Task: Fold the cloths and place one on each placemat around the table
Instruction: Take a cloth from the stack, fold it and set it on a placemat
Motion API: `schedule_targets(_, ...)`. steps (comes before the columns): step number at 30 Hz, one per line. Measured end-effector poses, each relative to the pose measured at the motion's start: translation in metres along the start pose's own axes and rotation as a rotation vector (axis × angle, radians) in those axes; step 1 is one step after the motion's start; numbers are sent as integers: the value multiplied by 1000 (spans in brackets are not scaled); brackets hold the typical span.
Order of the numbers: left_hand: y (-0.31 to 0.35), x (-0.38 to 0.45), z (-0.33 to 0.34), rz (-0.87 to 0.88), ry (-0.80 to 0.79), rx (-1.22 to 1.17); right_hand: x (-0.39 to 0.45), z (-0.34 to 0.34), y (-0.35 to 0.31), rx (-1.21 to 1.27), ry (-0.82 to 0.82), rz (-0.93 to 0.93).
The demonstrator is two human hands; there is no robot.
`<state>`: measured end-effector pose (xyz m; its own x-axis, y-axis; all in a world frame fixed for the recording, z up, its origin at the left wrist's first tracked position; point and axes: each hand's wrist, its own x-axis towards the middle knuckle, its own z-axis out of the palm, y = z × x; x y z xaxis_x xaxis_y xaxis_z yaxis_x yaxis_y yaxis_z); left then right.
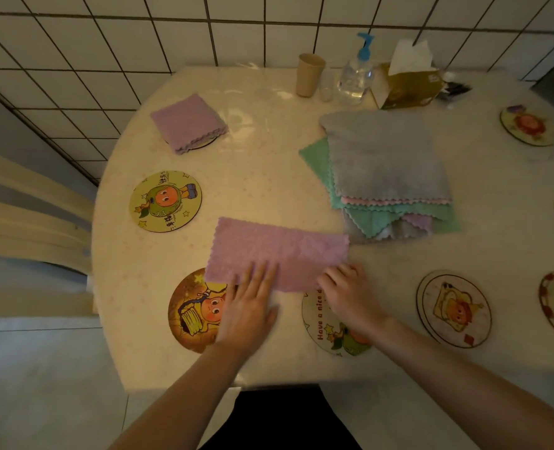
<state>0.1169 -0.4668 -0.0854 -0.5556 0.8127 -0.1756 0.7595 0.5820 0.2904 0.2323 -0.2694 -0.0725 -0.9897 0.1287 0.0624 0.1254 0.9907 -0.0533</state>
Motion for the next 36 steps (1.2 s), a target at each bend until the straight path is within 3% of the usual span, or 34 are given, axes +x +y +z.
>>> schedule_targets(5,37,4,13,193,-13,-118,-41,-28,-40,128,48,-27)
schedule_targets(11,12,-27,28,628,-6,20,-67,-34,-49,336,3,-95)
schedule_targets(13,-3,-36,26,679,-29,19,-62,-23,-36,328,-12,-83)
schedule_targets(15,-17,-45,24,672,-24,19,-61,-8,-22,302,-132,-150)
schedule_targets(18,-28,-59,20,584,-19,-71,-65,8,-11,244,-293,-278)
schedule_targets(23,-24,-68,12,274,-68,-451,-69,13,-6,270,-301,-293)
schedule_targets(27,-12,-51,-8,-72,-51,-652,-47,1,-9,701,-405,69)
schedule_targets(29,-12,-35,-14,-289,-39,-814,-26,-5,-12,853,-327,272)
schedule_targets(32,-14,-10,-22,-559,12,-981,8,-8,-13,838,-189,412)
schedule_targets(36,-9,5,-27,-772,-58,-1206,40,3,-8,748,-365,524)
